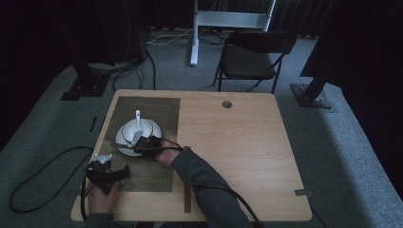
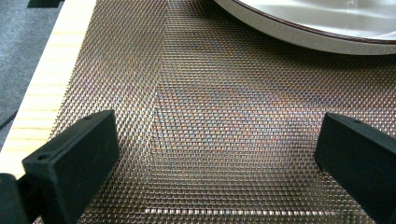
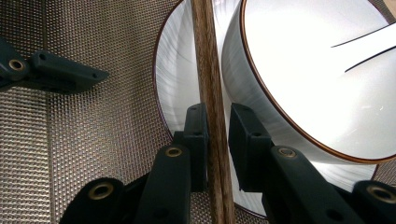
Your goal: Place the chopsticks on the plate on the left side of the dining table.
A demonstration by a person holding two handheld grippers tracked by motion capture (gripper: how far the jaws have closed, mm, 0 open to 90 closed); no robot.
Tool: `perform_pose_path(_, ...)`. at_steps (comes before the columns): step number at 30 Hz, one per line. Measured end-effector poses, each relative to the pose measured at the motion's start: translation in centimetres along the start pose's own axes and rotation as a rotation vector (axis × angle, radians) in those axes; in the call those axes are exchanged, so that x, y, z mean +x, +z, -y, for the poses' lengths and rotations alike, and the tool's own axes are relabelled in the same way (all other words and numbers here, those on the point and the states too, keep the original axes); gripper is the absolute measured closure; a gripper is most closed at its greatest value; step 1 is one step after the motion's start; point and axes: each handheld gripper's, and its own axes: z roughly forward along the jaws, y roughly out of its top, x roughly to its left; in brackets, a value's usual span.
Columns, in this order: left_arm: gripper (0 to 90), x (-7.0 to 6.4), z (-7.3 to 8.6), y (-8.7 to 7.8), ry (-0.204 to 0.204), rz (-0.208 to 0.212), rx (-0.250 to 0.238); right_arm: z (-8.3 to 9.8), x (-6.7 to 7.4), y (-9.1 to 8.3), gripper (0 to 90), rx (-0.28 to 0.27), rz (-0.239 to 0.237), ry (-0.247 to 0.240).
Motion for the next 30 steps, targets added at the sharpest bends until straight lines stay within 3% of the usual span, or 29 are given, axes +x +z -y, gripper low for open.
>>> perform_pose_path(30, 0.2, 0.00, 0.00, 0.02, 0.000, -0.001, -0.003, 0.71, 0.15, -0.15, 77.4, -0.023, 0.038, 0.005)
